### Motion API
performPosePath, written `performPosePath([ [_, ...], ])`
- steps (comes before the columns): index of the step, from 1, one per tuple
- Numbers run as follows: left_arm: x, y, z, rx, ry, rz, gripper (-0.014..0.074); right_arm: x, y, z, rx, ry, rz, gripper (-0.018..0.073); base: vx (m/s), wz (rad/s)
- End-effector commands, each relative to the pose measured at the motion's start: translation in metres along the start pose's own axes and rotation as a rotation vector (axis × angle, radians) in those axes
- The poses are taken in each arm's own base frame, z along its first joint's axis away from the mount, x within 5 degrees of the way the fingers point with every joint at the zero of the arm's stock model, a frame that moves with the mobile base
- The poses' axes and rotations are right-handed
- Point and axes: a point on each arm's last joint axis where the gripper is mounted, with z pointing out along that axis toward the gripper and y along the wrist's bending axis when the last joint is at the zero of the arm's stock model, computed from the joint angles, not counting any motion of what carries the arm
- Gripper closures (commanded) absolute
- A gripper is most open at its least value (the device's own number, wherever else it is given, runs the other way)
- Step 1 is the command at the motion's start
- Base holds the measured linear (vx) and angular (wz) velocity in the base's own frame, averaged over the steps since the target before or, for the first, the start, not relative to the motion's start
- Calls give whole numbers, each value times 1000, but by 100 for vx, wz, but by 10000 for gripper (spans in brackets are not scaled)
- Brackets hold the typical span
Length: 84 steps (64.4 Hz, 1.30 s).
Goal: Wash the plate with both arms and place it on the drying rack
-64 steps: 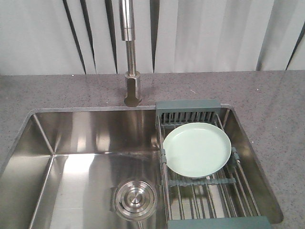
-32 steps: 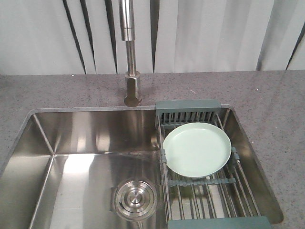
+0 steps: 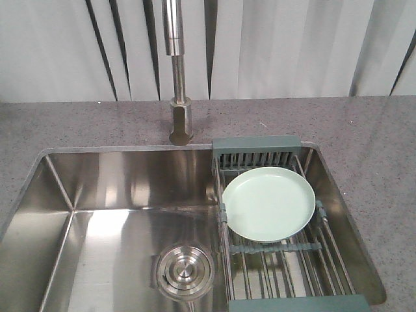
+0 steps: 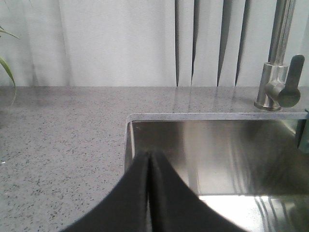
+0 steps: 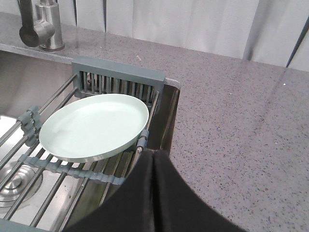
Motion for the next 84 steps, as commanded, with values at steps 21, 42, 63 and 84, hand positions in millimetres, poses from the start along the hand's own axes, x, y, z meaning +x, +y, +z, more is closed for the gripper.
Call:
performPosePath([
  [21,-2,0,-1,6,-70,-12,602,15,-8,-2,148,-177,106,568,0,0],
  [42,-2,0,-1,6,-70,-12,602,45,-6,1,181,-259,154,568,0,0],
  [63,-2,0,-1,6,-70,-12,602,60,-4,3,178,-315,146,568,0,0],
  [84,-2,0,-1,6,-70,-12,602,60,-4,3,178,-316,146,568,0,0],
])
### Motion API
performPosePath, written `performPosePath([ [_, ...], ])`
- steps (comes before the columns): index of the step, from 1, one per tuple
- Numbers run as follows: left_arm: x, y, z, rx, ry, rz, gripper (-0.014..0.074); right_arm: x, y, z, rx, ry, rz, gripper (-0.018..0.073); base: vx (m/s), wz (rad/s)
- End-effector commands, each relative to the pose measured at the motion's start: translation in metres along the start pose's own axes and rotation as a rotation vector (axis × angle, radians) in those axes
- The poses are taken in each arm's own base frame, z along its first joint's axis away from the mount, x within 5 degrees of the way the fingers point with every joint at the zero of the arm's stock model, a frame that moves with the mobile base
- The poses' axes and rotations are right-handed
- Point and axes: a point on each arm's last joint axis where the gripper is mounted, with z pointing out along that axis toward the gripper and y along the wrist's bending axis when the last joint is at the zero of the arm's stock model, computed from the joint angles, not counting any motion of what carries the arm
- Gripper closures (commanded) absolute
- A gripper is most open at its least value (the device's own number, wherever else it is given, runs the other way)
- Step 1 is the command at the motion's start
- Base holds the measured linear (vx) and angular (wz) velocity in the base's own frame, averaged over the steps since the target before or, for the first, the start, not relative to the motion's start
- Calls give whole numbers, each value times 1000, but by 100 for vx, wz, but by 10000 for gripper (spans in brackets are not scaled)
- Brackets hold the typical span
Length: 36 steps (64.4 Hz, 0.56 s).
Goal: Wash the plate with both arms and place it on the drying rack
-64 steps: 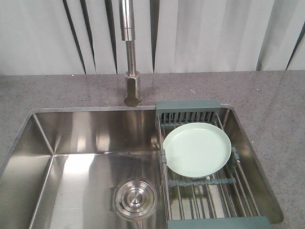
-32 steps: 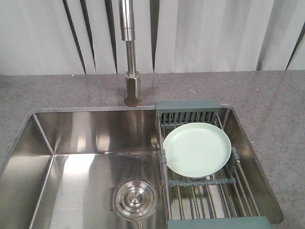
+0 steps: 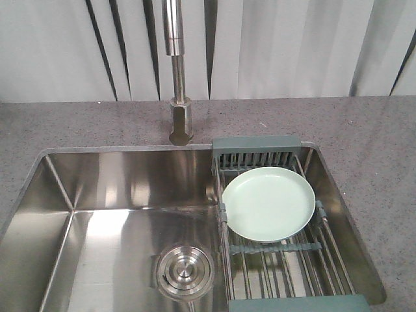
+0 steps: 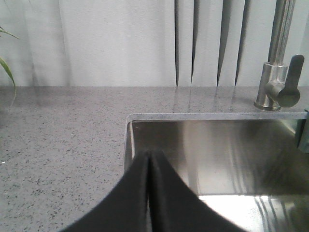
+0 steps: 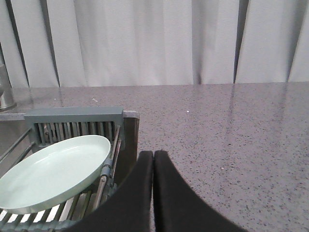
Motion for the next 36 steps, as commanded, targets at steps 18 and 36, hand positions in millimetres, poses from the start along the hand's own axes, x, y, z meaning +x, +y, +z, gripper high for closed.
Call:
performPosePath([
  [18,-2,0,-1,6,-70,-12,602,-1,0,0,-4,-72,-15,568,0,0],
  [36,-2,0,-1,6,-70,-12,602,-1,0,0,-4,-72,-15,568,0,0],
])
